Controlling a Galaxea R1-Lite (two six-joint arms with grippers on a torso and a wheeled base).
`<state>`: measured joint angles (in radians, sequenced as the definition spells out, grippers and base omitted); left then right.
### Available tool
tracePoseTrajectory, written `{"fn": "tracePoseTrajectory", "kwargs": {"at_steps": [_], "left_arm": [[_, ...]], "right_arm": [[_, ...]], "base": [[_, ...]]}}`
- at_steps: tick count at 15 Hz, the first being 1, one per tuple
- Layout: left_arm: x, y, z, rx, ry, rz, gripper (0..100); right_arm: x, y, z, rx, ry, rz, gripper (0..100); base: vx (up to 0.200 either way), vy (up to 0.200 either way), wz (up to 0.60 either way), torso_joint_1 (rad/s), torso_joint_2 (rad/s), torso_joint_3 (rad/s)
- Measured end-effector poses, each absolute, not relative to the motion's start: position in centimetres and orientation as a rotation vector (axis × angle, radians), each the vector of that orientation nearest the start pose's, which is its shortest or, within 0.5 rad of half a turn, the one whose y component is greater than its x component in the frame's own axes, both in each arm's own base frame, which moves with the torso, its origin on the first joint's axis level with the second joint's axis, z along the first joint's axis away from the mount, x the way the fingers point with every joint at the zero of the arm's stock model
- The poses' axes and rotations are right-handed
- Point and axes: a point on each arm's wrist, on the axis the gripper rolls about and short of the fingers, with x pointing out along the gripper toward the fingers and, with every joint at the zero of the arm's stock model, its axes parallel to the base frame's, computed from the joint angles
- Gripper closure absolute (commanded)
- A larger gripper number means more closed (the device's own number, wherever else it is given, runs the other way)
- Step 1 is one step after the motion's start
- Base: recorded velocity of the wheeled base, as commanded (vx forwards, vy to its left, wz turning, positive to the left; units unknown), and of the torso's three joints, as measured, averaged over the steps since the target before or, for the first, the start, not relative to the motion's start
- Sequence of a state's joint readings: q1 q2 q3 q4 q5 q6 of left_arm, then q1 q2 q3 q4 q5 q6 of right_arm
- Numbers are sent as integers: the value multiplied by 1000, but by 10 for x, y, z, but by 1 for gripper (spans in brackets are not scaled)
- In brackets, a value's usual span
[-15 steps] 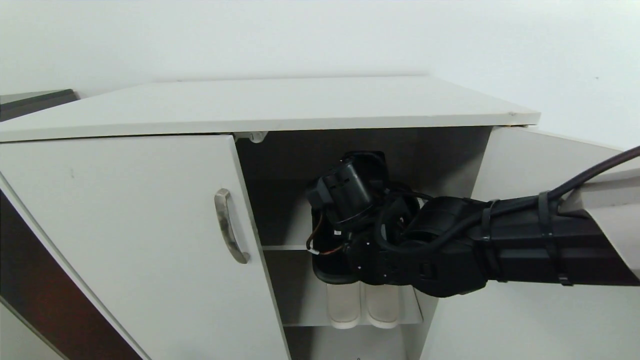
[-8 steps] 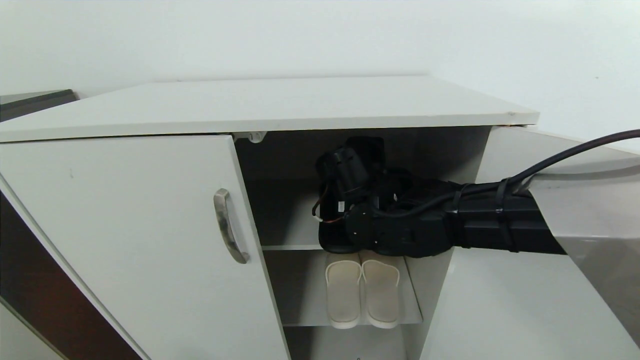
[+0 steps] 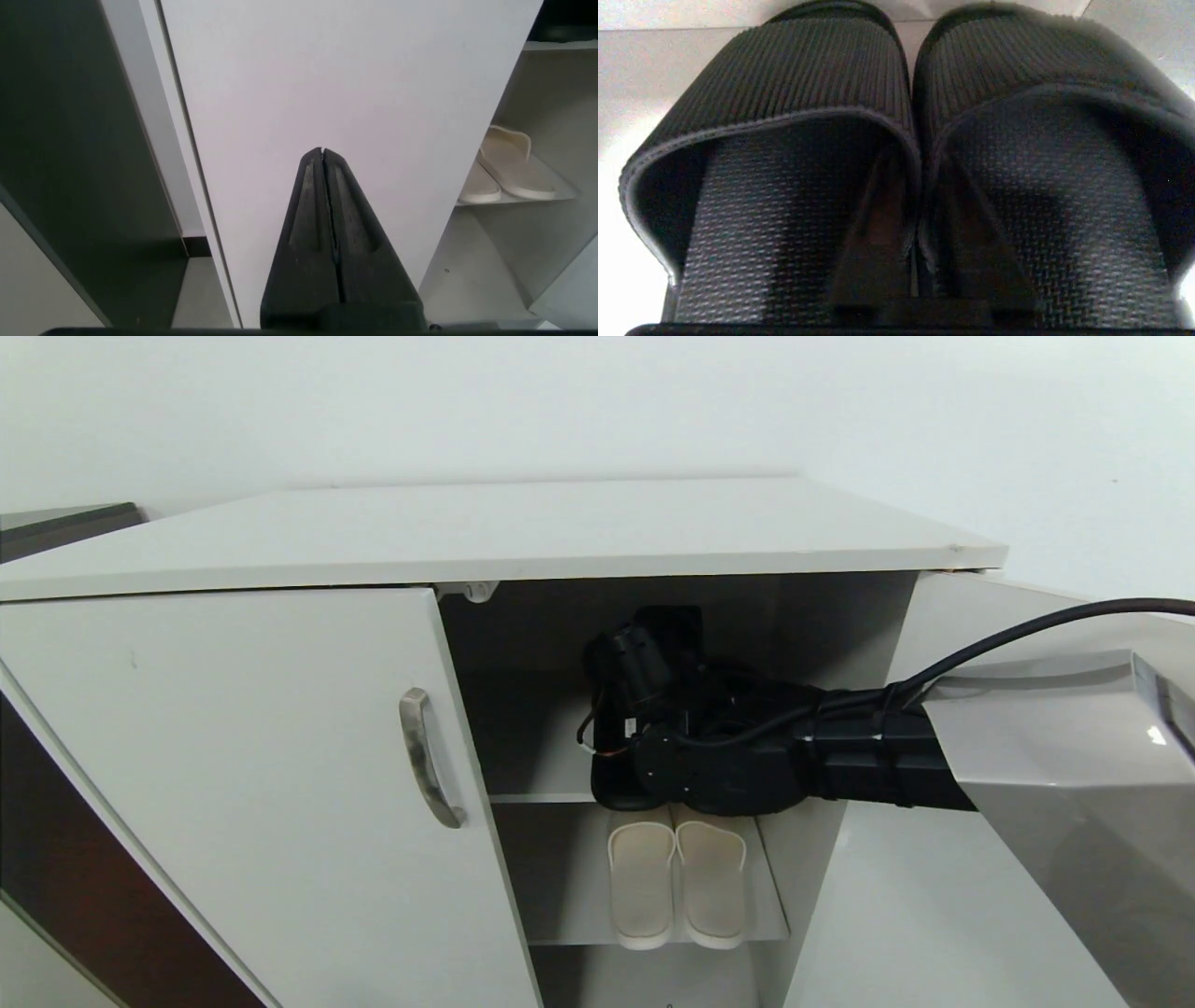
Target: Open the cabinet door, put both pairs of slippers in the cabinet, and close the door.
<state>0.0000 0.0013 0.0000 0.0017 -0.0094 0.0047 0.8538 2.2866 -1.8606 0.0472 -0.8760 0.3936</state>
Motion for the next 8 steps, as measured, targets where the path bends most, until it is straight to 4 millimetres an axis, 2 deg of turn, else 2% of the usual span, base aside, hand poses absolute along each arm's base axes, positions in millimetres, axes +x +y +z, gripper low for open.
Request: {"fn": "tracePoseTrajectory", "kwargs": {"at_steps": [4, 8], "left_arm": [[-23, 0, 75, 4, 3, -9, 100], [-23, 0, 75, 4, 3, -9, 100]], "right_arm": [[321, 344, 177, 20, 301, -80, 0], [300, 339, 179, -6, 324, -59, 0]], "base": [[0, 0, 0, 0, 0, 0], [0, 0, 0, 0, 0, 0]]}}
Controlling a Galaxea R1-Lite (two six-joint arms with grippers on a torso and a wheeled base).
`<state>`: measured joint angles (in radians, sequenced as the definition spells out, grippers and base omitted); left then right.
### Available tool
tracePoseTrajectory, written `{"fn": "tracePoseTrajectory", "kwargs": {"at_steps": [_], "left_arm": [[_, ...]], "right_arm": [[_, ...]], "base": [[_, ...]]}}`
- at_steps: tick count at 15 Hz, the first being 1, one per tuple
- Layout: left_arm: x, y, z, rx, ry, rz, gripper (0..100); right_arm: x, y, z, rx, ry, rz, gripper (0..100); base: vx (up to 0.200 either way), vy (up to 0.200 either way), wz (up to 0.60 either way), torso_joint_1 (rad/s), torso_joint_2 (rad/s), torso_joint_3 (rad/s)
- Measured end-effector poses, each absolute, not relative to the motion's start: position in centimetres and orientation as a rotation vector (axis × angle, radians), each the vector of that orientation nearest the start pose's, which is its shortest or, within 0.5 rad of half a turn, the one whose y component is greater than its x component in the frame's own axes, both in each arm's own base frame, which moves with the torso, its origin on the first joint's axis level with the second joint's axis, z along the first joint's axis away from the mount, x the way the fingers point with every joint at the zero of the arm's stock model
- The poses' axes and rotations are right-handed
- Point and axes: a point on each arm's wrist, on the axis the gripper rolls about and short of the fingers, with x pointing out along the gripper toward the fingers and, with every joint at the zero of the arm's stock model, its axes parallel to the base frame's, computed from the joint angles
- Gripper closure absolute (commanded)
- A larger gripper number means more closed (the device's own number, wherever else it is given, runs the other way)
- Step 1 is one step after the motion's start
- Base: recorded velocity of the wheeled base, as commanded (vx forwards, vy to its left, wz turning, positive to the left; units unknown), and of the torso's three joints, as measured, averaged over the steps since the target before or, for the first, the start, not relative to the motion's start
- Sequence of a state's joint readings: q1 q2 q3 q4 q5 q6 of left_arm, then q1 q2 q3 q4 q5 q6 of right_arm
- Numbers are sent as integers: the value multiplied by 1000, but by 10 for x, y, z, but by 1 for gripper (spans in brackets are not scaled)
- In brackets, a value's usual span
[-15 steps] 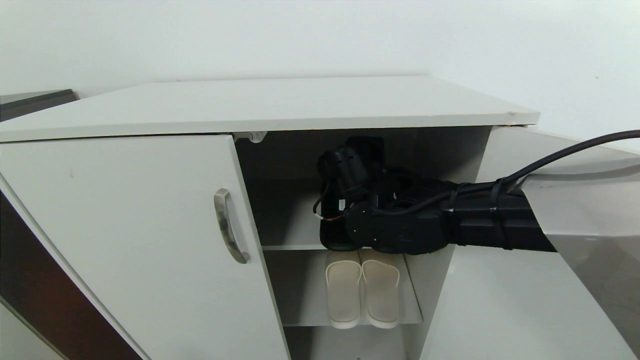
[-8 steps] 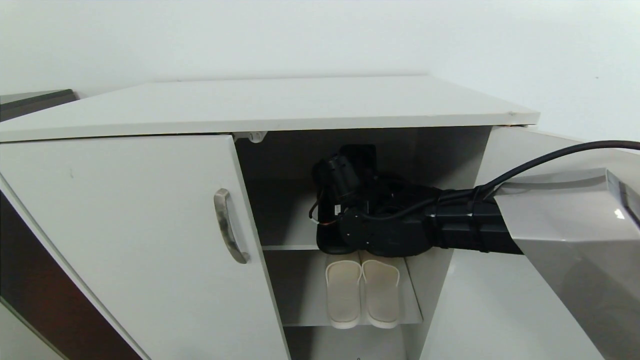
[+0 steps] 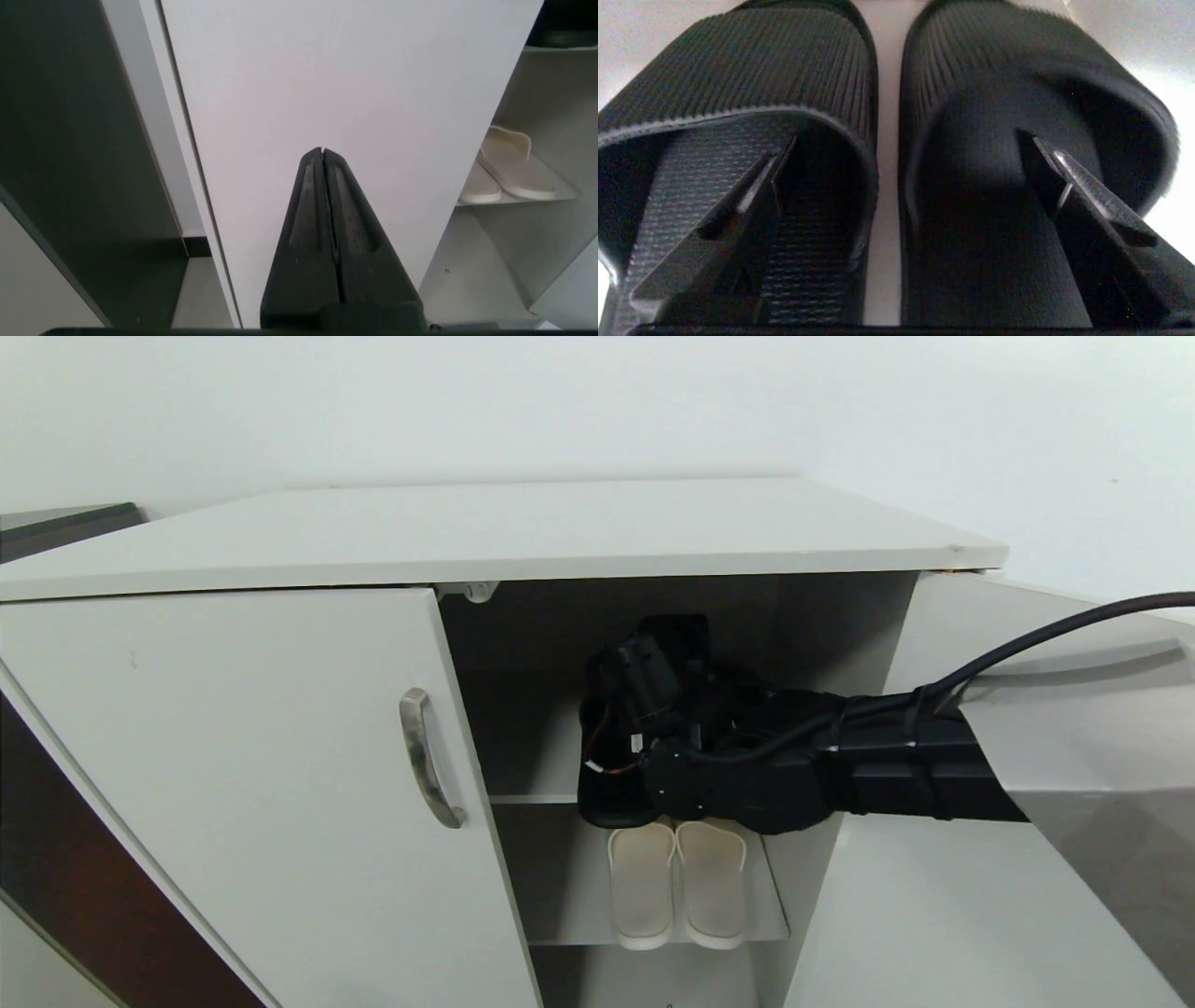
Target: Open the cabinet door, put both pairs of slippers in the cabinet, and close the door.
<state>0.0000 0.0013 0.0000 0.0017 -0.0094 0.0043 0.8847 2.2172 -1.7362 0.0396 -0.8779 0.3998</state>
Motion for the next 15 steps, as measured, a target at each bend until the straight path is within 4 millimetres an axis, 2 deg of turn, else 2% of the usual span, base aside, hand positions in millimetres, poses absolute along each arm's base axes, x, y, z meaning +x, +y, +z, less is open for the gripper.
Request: {"fn": "tracePoseTrajectory", "kwargs": {"at_steps": [5, 11, 14, 15], "left_arm": [[-23, 0, 75, 4, 3, -9, 100], [-23, 0, 75, 5, 3, -9, 100], [-23, 0, 75, 4, 3, -9, 100], [-23, 0, 75, 4, 3, -9, 100]], "right_arm": [[263, 325, 193, -15, 338, -21, 0], [254, 319, 201, -4, 328, -9, 0], [239, 315, 199, -3, 324, 19, 0], [234, 312, 198, 0, 318, 30, 100]], "base": [[0, 0, 0, 0, 0, 0], [0, 0, 0, 0, 0, 0], [0, 0, 0, 0, 0, 0], [0, 0, 0, 0, 0, 0]]}}
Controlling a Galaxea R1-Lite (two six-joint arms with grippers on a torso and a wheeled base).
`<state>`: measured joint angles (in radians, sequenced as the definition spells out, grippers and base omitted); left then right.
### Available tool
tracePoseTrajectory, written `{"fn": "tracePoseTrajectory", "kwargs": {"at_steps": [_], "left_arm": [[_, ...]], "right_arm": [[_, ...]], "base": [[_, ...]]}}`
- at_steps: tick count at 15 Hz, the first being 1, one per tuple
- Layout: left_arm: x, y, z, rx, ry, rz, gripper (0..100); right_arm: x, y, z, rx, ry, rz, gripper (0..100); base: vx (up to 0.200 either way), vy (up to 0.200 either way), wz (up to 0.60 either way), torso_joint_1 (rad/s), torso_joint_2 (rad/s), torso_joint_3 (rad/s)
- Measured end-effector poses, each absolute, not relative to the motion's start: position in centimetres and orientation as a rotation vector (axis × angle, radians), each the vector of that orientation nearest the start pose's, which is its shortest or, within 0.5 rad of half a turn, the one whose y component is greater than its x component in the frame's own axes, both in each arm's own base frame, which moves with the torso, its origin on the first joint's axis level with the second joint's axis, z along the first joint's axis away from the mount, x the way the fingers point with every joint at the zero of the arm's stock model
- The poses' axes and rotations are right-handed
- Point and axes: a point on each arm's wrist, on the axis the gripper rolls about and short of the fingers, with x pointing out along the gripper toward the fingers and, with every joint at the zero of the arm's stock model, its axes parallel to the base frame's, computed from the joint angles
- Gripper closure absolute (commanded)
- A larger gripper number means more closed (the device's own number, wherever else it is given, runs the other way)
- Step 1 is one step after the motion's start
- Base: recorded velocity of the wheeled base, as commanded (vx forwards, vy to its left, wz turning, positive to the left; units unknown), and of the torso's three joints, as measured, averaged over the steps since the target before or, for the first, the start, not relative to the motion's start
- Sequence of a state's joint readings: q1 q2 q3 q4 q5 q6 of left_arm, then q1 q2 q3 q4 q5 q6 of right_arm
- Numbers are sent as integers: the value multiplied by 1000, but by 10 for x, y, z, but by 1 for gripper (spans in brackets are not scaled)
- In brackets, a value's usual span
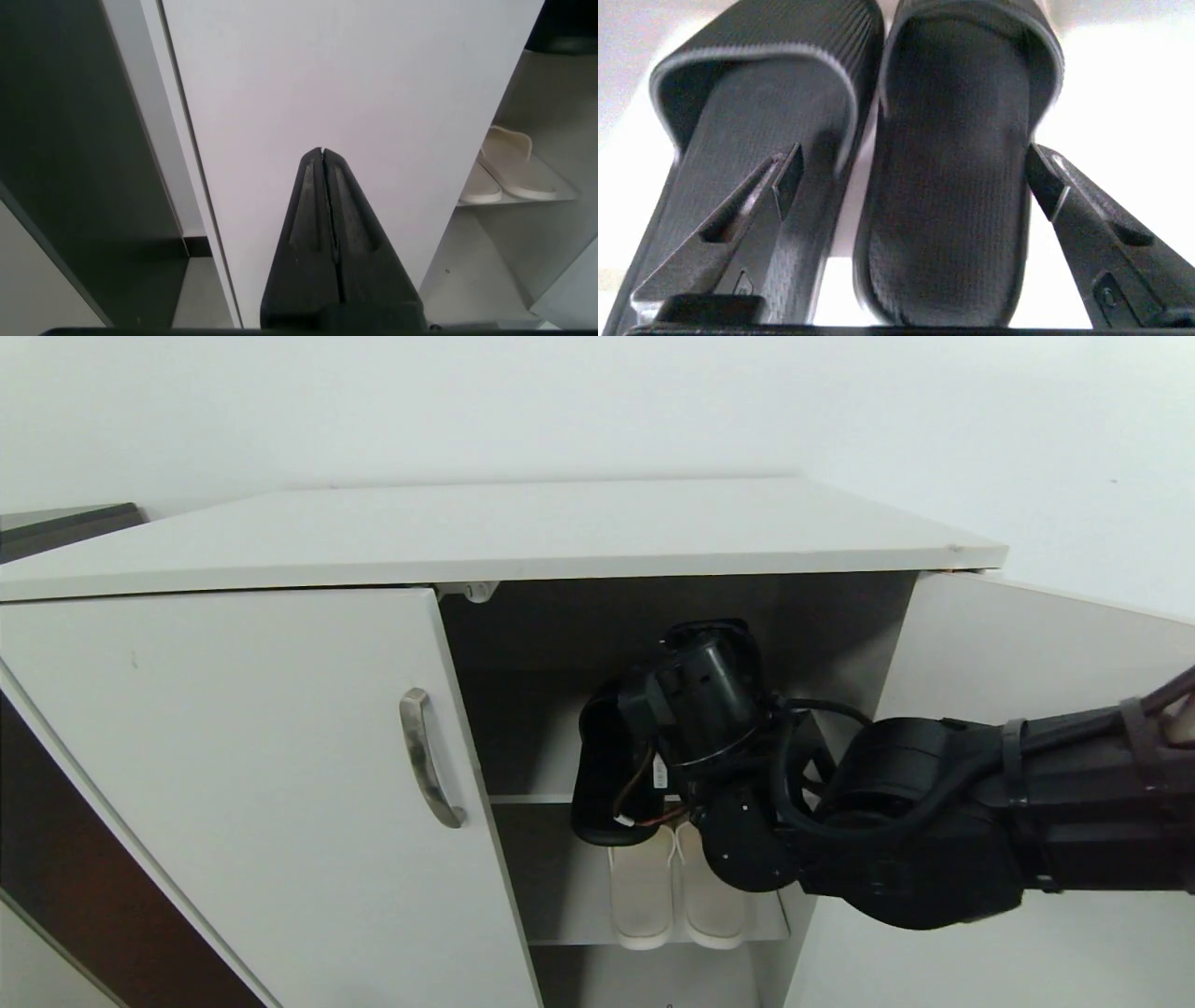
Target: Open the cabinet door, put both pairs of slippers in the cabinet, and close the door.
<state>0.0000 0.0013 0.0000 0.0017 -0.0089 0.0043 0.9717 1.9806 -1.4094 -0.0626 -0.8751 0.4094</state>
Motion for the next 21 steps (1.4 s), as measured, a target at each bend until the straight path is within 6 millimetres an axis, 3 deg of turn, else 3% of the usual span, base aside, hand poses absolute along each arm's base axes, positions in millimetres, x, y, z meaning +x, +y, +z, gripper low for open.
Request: {"fn": "tracePoseTrajectory", "kwargs": {"at_steps": [5, 9, 12, 15, 21], "left_arm": [[-23, 0, 75, 5, 3, -9, 100], [-23, 0, 75, 5, 3, -9, 100], [-23, 0, 75, 5, 3, -10, 100], [-23, 0, 75, 4, 3, -9, 100], [-23, 0, 75, 5, 3, -9, 100]], "right_arm": [[203, 298, 199, 5, 306, 171, 100], [173, 276, 196, 22, 383, 511, 100], [159, 254, 193, 38, 324, 756, 100], [152, 240, 187, 15, 297, 792, 100], [150, 235, 189, 17, 292, 792, 100]], "base": [[0, 0, 0, 0, 0, 0], [0, 0, 0, 0, 0, 0], [0, 0, 0, 0, 0, 0], [-67, 0, 0, 1, 1, 1], [-200, 0, 0, 4, 2, 2]]}}
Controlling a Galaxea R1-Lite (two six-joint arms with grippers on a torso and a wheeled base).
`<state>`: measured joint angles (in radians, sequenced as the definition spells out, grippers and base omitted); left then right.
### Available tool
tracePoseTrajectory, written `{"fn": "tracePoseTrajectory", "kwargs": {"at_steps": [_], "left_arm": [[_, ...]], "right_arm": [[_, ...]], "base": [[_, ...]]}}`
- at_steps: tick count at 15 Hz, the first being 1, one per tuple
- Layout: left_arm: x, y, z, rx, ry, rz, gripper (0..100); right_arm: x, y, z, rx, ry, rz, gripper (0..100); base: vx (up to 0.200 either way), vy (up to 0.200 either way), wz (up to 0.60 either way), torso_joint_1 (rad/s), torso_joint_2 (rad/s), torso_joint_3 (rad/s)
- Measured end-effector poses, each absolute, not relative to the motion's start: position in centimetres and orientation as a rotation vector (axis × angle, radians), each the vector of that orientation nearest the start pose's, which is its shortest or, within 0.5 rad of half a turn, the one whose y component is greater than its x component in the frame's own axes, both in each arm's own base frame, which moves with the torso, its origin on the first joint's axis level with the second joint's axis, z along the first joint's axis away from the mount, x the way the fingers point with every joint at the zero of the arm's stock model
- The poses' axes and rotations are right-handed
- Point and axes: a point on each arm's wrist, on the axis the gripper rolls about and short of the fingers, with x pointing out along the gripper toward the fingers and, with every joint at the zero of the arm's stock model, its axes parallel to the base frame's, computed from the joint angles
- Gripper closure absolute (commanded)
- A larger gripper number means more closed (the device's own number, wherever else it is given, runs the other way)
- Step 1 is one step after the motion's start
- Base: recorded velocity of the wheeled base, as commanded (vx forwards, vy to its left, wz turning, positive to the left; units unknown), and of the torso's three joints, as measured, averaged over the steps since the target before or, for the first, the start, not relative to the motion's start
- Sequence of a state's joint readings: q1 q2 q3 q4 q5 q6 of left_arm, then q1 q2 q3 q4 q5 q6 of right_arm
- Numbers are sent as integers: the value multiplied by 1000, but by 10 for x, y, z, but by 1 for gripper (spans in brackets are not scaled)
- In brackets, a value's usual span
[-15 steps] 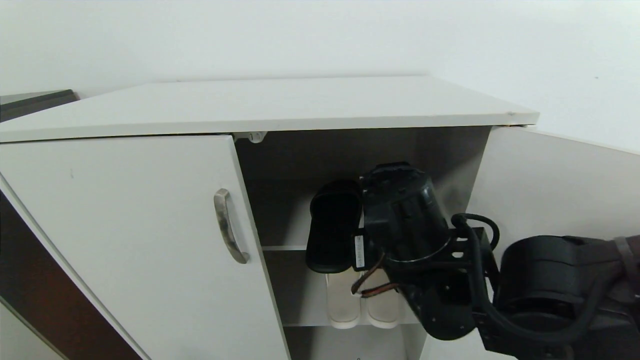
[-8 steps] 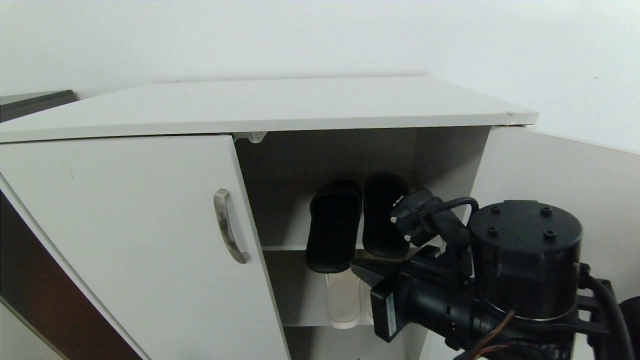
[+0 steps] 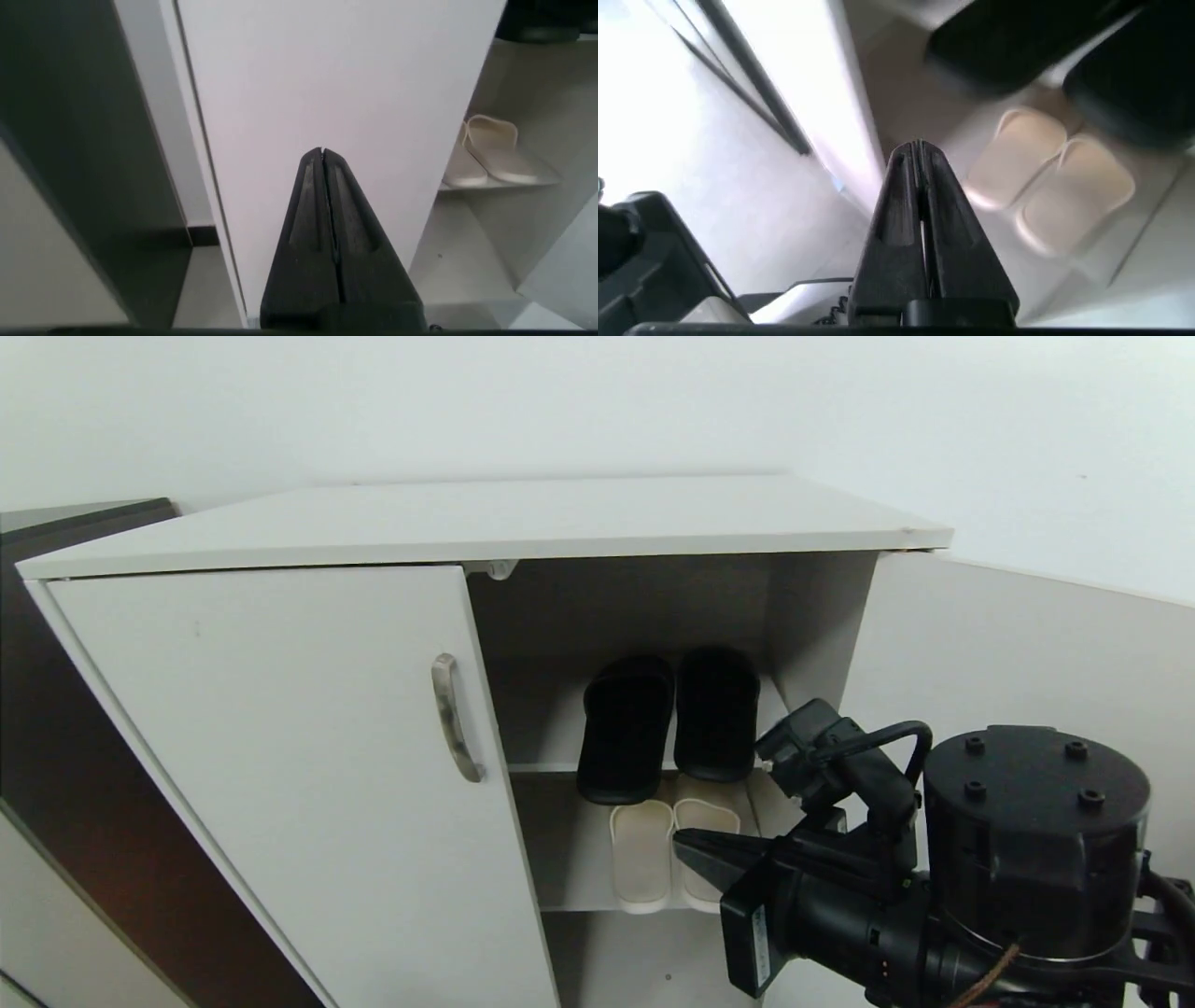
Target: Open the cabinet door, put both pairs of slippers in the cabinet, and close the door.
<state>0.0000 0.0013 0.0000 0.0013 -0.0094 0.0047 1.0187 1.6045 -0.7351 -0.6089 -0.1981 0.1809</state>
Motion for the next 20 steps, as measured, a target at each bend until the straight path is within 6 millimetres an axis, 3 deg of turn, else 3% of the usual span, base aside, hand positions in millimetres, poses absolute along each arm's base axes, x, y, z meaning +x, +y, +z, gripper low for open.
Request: {"fn": "tracePoseTrajectory", "kwargs": {"at_steps": [20], "left_arm": [[-23, 0, 75, 3, 3, -8, 100]], "right_arm": [[150, 235, 184, 9, 306, 782, 100]], "base": [[-190, 0, 0, 2, 1, 2]]}}
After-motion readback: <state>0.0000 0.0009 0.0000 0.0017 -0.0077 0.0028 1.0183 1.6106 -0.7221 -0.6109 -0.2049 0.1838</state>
